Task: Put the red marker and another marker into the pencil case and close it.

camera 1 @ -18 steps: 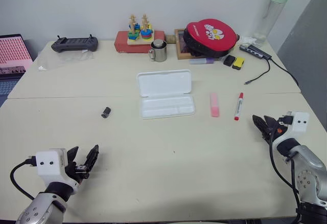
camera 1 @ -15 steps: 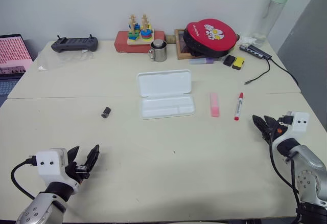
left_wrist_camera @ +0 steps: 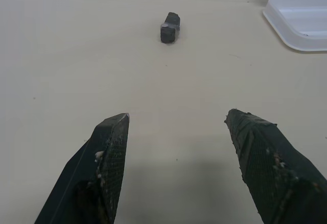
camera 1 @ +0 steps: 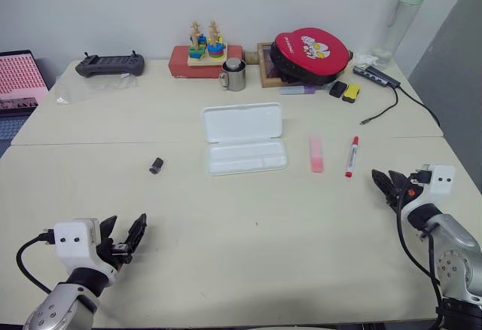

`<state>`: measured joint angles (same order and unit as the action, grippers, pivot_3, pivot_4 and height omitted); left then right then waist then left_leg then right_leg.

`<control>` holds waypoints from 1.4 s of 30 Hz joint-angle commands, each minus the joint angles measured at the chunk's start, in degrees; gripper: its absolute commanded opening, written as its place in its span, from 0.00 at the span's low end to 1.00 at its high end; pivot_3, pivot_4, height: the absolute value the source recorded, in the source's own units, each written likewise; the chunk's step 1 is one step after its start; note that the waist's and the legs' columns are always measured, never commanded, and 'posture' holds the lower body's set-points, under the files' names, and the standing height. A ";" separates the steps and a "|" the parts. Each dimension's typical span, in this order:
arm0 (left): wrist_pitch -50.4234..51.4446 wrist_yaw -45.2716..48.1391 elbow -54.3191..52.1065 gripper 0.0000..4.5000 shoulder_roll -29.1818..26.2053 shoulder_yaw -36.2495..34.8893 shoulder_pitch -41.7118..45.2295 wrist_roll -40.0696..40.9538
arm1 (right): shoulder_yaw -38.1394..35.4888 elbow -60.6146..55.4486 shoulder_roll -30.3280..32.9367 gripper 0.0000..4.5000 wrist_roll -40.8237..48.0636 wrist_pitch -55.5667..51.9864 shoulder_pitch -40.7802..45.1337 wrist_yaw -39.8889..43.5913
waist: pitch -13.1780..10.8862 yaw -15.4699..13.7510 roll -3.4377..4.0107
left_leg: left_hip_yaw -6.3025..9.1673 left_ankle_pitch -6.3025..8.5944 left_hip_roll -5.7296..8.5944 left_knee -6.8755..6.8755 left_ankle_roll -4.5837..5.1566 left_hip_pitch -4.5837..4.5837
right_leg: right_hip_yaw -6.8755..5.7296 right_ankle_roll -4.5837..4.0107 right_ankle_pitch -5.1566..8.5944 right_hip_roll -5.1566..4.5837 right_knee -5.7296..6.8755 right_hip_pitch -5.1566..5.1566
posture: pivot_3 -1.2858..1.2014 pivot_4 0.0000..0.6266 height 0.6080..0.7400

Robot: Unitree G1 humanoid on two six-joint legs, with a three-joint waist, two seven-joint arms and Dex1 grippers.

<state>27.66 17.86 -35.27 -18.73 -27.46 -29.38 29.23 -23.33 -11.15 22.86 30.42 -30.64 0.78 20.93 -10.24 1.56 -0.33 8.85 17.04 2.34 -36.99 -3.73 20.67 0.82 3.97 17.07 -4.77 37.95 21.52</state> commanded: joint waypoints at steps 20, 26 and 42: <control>0.85 2.09 -4.92 0.72 -3.39 -3.03 -0.51 2.85 | 1.15 -2.70 4.14 0.55 0.65 0.05 2.16 3.55 | 0.00 0.01 0.00 | -0.01 0.00 0.00 0.00 0.00 0.00 | 0.01 0.00 0.00 0.00 0.00 0.01 | 0.52 0.24 1.00; 3.39 6.74 -8.23 0.72 -9.86 -6.93 1.04 10.96 | 4.48 -5.46 10.20 0.55 2.53 -3.05 6.50 9.19 | -0.01 0.06 0.02 | 0.01 -0.01 -0.02 0.00 0.02 0.00 | -0.03 -0.03 -0.02 0.02 0.04 0.03 | 0.52 0.24 1.00; 8.89 8.72 -7.85 0.72 -14.21 -4.31 1.90 13.27 | 22.82 -10.28 16.18 0.71 1.60 -4.16 18.10 25.54 | -0.01 0.05 -0.04 | -0.03 0.00 -0.02 0.00 0.06 0.11 | 0.00 -0.02 -0.05 0.03 -0.02 0.14 | 0.52 0.24 1.00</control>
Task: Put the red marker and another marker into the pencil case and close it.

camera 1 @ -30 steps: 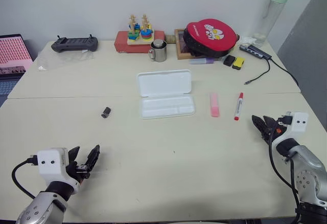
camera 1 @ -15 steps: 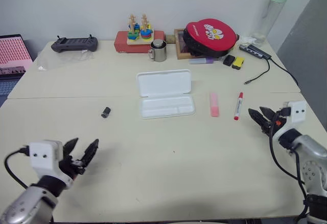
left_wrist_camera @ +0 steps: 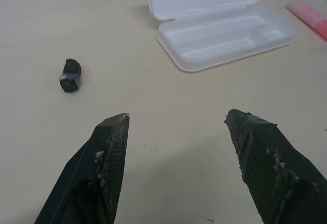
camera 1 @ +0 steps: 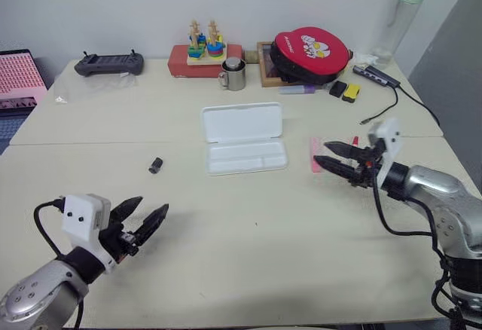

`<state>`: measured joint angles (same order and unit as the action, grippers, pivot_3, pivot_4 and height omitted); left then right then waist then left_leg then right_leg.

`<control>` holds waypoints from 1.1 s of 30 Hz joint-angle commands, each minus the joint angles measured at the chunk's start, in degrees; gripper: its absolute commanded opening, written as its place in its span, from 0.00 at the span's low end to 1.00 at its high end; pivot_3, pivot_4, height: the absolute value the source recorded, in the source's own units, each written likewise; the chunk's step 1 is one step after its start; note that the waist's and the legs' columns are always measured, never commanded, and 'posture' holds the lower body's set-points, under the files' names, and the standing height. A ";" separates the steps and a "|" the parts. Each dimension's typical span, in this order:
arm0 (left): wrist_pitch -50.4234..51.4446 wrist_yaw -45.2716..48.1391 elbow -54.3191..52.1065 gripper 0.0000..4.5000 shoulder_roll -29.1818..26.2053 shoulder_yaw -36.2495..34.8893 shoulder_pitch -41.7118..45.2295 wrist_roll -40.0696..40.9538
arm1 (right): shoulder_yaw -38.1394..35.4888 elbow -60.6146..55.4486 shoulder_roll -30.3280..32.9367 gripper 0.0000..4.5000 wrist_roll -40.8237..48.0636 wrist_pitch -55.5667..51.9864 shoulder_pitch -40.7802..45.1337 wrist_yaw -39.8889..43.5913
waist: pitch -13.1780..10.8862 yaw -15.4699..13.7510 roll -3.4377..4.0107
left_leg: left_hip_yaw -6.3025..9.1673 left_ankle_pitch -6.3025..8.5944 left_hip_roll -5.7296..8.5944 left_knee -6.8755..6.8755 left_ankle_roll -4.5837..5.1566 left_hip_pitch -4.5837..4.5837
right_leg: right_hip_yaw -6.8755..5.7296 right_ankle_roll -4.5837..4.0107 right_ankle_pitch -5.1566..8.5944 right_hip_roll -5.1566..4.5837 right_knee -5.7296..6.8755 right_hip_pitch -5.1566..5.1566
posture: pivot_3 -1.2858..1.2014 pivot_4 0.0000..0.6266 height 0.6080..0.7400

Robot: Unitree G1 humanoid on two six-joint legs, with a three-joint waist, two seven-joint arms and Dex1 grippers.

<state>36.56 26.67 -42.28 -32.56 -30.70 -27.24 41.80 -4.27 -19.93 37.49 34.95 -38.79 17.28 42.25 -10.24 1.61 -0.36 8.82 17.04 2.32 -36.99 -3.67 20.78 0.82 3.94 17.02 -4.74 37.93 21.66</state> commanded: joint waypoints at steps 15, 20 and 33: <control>0.78 -0.04 -2.99 1.00 -3.29 -0.77 1.68 0.53 | 21.48 12.28 -1.44 1.00 -21.37 15.24 14.46 11.77 | -0.07 0.08 -0.11 | 0.00 -0.01 -0.01 0.00 -0.02 0.03 | 0.02 0.01 -0.02 0.00 0.03 0.11 | 0.52 0.24 1.00; 1.28 1.36 -4.67 1.00 -7.15 0.43 2.65 -0.71 | 23.61 14.88 -4.70 1.00 -24.87 16.64 17.63 11.37 | -0.11 0.08 -0.18 | 0.02 -0.12 -0.01 0.02 -0.22 0.06 | 0.01 0.01 -0.02 0.00 0.02 0.15 | 0.52 0.24 1.00; 3.12 5.24 -6.80 1.00 -14.79 0.37 4.93 -3.78 | 27.35 21.79 -8.58 1.00 -32.28 20.21 22.13 12.65 | -0.12 0.16 -0.20 | -0.03 -0.12 -0.02 0.06 -0.23 0.14 | 0.10 0.00 -0.02 0.02 0.08 0.37 | 0.52 0.24 1.00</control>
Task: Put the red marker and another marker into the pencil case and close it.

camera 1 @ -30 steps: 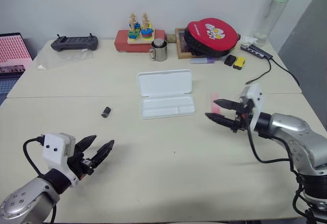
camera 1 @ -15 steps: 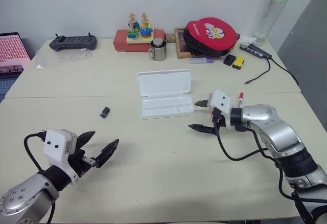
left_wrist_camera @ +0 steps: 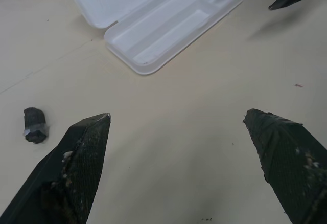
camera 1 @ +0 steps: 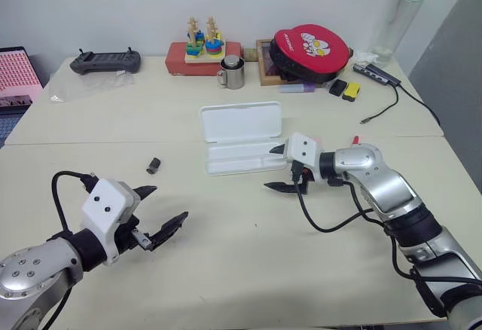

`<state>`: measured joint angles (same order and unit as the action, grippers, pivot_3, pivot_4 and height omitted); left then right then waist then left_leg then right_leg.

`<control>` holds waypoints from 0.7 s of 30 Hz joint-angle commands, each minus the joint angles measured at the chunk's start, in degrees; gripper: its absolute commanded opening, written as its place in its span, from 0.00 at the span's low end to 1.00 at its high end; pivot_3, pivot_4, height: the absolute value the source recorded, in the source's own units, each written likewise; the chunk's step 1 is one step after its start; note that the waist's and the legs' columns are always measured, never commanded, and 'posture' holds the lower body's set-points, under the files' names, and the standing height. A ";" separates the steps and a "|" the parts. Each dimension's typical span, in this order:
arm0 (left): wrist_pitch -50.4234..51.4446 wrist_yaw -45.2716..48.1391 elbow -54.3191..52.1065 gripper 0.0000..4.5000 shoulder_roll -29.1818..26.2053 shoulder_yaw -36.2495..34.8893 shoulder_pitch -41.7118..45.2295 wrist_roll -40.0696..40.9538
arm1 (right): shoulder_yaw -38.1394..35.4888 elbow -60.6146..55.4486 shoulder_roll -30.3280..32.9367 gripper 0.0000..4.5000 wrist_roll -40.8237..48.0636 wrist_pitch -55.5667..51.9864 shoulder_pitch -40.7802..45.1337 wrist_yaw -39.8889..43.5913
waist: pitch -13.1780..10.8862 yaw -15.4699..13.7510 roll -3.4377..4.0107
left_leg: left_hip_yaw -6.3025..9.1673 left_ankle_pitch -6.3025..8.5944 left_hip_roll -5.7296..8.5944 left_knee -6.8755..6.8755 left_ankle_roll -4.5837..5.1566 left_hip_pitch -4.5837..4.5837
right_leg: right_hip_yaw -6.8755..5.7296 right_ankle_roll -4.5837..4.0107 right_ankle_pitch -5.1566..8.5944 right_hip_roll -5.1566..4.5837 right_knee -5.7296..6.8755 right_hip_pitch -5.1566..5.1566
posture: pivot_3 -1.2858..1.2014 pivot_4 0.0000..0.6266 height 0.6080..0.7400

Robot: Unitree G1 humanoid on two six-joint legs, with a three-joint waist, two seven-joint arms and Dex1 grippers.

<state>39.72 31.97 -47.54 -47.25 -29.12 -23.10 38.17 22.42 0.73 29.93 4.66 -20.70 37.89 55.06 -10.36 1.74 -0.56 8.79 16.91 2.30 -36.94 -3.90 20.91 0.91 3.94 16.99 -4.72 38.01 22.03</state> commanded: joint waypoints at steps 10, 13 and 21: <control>0.99 -1.59 -2.22 1.00 1.14 0.44 3.58 -0.02 | 0.69 7.66 -5.97 1.00 -4.68 -1.60 3.76 -1.62 | 0.00 0.09 0.00 | 0.00 -0.01 0.00 0.00 -0.01 0.00 | 0.03 -0.01 0.00 0.01 0.03 0.04 | 0.52 0.24 1.00; 1.11 -1.85 -2.42 1.00 1.64 0.85 3.59 -0.27 | 0.99 9.69 -6.38 1.00 -5.52 -3.75 5.41 -1.25 | 0.00 0.09 0.00 | 0.00 -0.01 0.00 0.00 -0.01 0.00 | 0.03 -0.01 0.00 0.01 0.04 0.05 | 0.52 0.24 1.00; 1.22 -2.21 -3.04 1.00 2.63 1.33 3.37 -0.63 | 2.25 11.49 -5.70 0.92 -6.84 -5.19 7.27 2.08 | 0.00 0.09 0.00 | -0.01 -0.01 0.00 0.00 -0.01 0.01 | 0.04 -0.01 0.00 0.01 0.04 0.07 | 0.52 0.24 1.00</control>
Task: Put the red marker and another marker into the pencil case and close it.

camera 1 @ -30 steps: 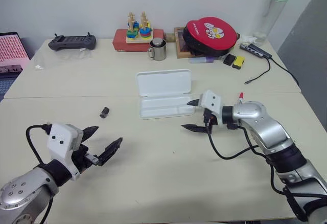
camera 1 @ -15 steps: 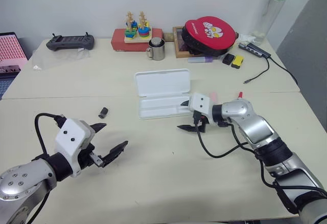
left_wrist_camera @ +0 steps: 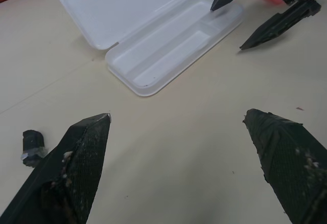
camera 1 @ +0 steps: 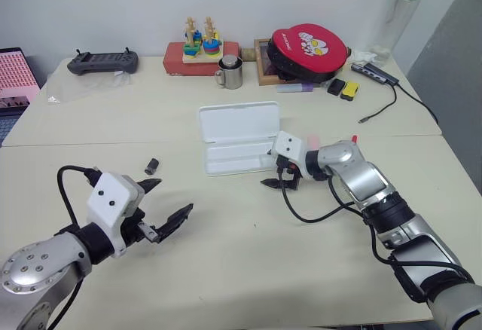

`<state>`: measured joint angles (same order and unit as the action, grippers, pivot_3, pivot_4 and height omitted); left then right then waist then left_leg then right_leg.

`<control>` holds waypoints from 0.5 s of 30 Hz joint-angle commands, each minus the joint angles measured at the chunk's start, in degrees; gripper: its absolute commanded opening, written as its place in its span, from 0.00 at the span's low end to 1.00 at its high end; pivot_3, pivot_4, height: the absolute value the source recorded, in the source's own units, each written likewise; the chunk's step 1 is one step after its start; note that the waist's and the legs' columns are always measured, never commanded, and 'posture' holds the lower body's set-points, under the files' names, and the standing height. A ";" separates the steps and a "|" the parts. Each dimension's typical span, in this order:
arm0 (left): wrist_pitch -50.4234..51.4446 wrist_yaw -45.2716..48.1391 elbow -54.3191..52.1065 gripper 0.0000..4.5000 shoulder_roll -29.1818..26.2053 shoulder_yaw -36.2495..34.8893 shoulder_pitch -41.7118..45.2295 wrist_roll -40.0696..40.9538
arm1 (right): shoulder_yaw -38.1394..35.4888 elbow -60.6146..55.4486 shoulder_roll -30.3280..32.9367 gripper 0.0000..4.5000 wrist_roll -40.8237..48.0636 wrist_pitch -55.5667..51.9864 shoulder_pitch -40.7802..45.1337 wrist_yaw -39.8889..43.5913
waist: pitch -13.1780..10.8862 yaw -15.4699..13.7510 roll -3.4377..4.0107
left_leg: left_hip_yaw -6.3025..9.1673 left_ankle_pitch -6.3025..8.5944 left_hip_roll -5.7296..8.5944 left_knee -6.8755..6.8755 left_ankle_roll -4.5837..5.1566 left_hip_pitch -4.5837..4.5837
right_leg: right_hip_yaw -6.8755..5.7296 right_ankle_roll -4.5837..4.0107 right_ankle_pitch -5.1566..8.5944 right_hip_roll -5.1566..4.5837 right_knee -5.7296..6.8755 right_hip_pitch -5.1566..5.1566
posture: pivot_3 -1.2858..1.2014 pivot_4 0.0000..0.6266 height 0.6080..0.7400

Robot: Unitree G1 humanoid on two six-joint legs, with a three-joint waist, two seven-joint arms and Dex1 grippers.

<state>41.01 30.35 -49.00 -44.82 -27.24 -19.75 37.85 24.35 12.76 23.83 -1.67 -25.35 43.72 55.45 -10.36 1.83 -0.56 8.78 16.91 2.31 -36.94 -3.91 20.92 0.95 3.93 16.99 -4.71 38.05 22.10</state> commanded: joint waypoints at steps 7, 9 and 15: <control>-0.13 -1.39 -1.85 1.00 1.01 -0.16 0.02 -0.33 | 3.89 -0.93 2.79 0.57 -3.71 -0.77 2.02 6.03 | 0.00 0.00 0.00 | -0.02 0.00 0.00 -0.01 0.00 0.00 | 0.01 0.00 0.00 0.00 0.01 0.00 | 0.52 0.24 1.00; 0.01 -1.83 -1.88 1.00 1.30 0.01 0.24 -0.24 | 4.21 -0.53 2.79 0.46 -4.27 -0.58 2.26 6.31 | 0.00 -0.01 0.00 | -0.01 0.00 0.00 -0.01 0.00 0.00 | 0.00 0.00 0.00 0.00 0.02 0.00 | 0.52 0.24 1.00; 0.23 -2.81 -2.12 1.00 1.86 1.41 0.64 -0.60 | 5.60 1.26 1.84 0.13 -6.42 0.75 3.64 6.16 | 0.01 -0.01 -0.01 | -0.02 0.00 0.00 -0.03 -0.01 -0.01 | 0.01 -0.02 -0.02 0.00 0.04 -0.01 | 0.52 0.24 1.00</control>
<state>41.27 28.06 -49.27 -42.86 -25.61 -19.61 37.59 29.37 13.51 25.67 -6.71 -24.86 46.51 61.34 -10.36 1.83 -0.56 8.76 16.90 2.31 -36.97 -3.92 20.90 0.96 3.91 16.96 -4.71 38.10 22.09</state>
